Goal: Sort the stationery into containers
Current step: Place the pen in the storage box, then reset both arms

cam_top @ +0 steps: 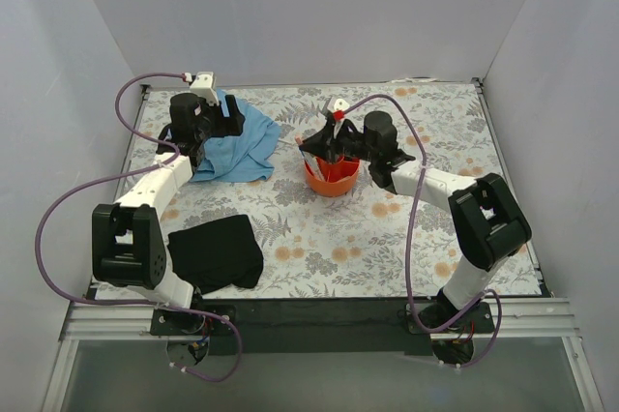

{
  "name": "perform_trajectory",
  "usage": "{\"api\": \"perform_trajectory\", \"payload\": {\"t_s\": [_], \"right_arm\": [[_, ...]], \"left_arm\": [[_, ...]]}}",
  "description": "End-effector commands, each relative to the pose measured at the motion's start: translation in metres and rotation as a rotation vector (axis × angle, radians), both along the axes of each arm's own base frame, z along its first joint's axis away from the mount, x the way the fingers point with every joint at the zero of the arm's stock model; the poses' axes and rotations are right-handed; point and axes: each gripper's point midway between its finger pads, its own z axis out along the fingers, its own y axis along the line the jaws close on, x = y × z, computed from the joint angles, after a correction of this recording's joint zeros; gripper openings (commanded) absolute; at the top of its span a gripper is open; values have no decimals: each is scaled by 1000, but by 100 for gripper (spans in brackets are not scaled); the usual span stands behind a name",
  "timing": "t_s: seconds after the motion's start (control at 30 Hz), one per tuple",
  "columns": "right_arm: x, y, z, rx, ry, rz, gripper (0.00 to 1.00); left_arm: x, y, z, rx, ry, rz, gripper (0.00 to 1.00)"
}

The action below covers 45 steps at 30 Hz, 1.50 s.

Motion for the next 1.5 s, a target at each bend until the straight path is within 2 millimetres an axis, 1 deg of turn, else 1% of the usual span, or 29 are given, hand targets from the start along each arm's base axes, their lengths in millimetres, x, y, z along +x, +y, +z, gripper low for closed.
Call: {"api": "perform_trajectory", "payload": {"t_s": [0.0,0.23,0.3,0.33,0.43,0.47,0.53,0.6,0.63,0.7,0.73,0.77,0.83,0.87,0.9,0.93,0.97,1.0,1.03,1.13,1.17,1.2,1.23,1.3,1.33,1.37,1.4,1.43,1.47], "right_arm": [[6,2,-1,12,-53,-11,1],[5,-2,-16,-25,-65,-18,2],[3,-4,-17,-33,-73,-23,10],[2,-5,-18,-38,-75,-24,20],[0,-9,-20,-50,-79,-27,36],[-2,-9,-17,-51,-86,-22,39],[-3,-10,-14,-51,-90,-21,53],[-6,-10,-1,-39,-118,-12,59],[-7,-11,3,-39,-125,-10,67],[-9,-13,23,-26,-166,-12,69],[-10,-14,30,-28,-172,-11,74],[-13,-17,47,-17,-202,-16,74],[-14,-19,71,-16,-260,-20,75],[-15,-24,77,-31,-252,-42,76],[-15,-26,84,-37,-254,-59,77],[-13,-31,102,-39,-286,-81,77],[-10,-38,94,-86,-241,-124,77],[-8,-43,93,-112,-224,-151,79],[-7,-49,97,-133,-224,-180,81],[4,-77,85,-248,-127,-336,89],[12,-94,81,-293,-86,-433,90],[12,-109,61,-374,-9,-495,90],[26,-140,46,-467,35,-674,90],[25,-179,25,-603,143,-863,93],[27,-201,27,-635,132,-972,95],[25,-214,30,-628,124,-1000,97],[17,-226,20,-669,108,-996,98],[14,-235,37,-625,69,-1024,98],[14,-253,39,-647,60,-1094,98]], "left_arm": [[6,4,15,19,-34,2,75],[5,4,14,20,-31,4,75],[5,4,15,15,-33,4,75],[5,4,15,14,-31,4,75],[5,4,17,13,-37,4,75],[5,4,17,12,-38,6,75],[3,4,20,10,-44,7,75],[2,4,23,10,-52,8,76],[1,5,29,10,-65,11,77],[0,8,35,14,-81,25,78],[-1,9,39,17,-93,31,81],[-3,10,47,15,-112,36,82],[-6,13,58,24,-142,46,87],[-9,14,70,25,-170,51,88],[-11,16,73,38,-183,51,89],[-14,15,78,48,-198,43,89],[-20,16,88,55,-223,43,89],[-24,19,90,67,-234,46,90],[-28,20,94,74,-246,48,90],[-47,25,114,99,-299,52,90],[-52,28,119,106,-313,56,90],[-62,30,128,108,-330,61,90],[-67,33,131,118,-337,60,90],[-76,38,137,140,-340,63,90],[-84,41,143,154,-346,66,90],[-87,45,143,173,-346,70,90],[-91,48,139,182,-331,71,90],[-96,51,140,187,-332,80,90],[-97,57,138,188,-317,103,90]]}}
